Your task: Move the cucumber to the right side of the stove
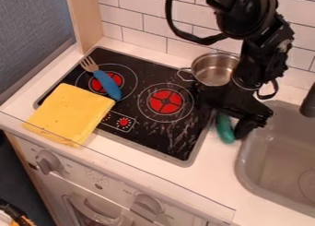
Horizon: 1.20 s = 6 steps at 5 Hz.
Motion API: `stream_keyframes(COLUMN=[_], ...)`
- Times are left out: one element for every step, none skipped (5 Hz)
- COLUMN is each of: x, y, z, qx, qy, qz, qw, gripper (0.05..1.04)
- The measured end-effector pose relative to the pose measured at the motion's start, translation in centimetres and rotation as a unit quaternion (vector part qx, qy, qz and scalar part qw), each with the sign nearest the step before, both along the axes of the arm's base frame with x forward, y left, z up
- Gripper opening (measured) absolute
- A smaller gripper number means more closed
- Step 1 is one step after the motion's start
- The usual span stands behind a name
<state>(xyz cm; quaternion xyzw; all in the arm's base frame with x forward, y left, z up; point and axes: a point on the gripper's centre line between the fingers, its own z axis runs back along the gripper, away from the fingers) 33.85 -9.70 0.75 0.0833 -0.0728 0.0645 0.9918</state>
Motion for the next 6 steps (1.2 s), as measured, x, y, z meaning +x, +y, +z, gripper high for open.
stream_keyframes(x=[0.0,0.4,0.4,0.1,0.1,0.0], y=[0.1,0.1,0.3,0.7,0.7,0.7], z=[0.1,2.2,4.8,7.7,7.8,7.8], qx=[0.002,-0.004,-0.010,-0.009,-0.010,-0.010], qy=[-0.002,-0.025,-0.051,-0.079,-0.080,-0.080], qz=[-0.001,-0.004,0.001,0.007,0.006,0.006], qw=[1.0000,0.9997,0.9986,0.9969,0.9967,0.9967], gripper=[1.001,1.001,1.001,1.001,1.001,1.001])
